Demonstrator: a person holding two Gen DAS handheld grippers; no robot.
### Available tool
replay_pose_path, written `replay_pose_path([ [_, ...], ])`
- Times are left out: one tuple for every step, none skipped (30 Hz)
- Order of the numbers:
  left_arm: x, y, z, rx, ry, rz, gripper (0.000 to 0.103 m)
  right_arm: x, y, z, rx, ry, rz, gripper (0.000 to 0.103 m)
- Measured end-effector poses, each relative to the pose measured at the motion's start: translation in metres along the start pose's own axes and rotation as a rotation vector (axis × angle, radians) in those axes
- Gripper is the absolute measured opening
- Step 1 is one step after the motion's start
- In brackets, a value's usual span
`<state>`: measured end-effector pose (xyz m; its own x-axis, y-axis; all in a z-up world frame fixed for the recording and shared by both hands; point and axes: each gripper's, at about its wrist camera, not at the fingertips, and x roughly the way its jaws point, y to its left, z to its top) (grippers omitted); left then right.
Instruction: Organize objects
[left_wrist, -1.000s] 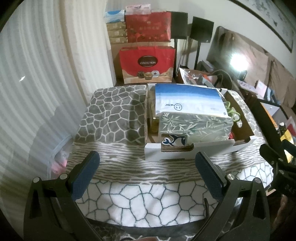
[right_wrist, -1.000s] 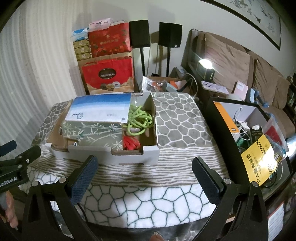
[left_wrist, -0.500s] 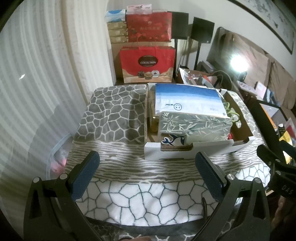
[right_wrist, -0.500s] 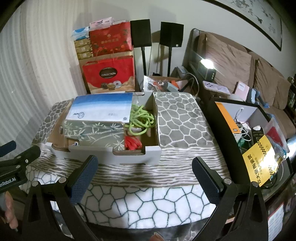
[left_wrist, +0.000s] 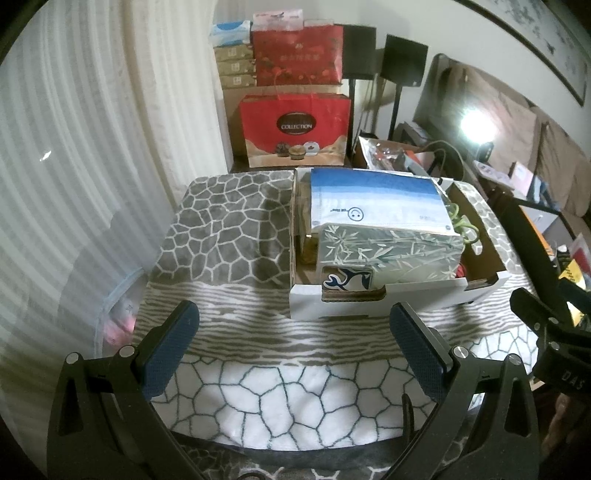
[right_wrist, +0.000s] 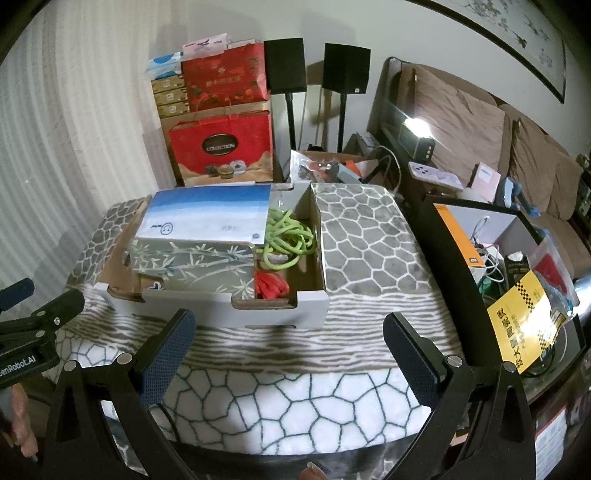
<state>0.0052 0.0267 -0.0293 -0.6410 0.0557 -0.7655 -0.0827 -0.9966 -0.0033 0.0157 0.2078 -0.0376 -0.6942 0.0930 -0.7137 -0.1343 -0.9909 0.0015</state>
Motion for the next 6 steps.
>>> replay_pose_path([
  [-0.0003, 0.0003, 0.0001, -0.001, 0.0, 0.0, 0.103, 0.0001, -0.0001, 0.0, -0.001, -0.001, -0.001, 0.102],
  [-0.0003, 0.0002, 0.0, -0.002, 0.0, 0.0, 0.103, 0.0002, -0.0002, 0.0, -0.001, -0.001, -0.002, 0.102],
  [-0.0003, 0.0001, 0.0001, -0.001, 0.001, 0.002, 0.103, 0.0001, 0.0, 0.0001, -0.001, -0.002, -0.002, 0.102],
  [-0.0008, -0.0003, 0.0003, 0.0, 0.001, 0.004, 0.103, 0.0003, -0.0004, 0.0001, -0.001, -0.001, -0.002, 0.102],
  [-0.0011, -0.0009, 0.0004, 0.002, 0.001, 0.006, 0.103, 0.0003, -0.0002, 0.0001, -0.001, -0.001, -0.002, 0.102],
  [-0.0012, -0.0011, 0.001, 0.003, 0.003, 0.011, 0.103, 0.0003, -0.0004, 0.0001, -0.002, 0.0, -0.002, 0.102],
])
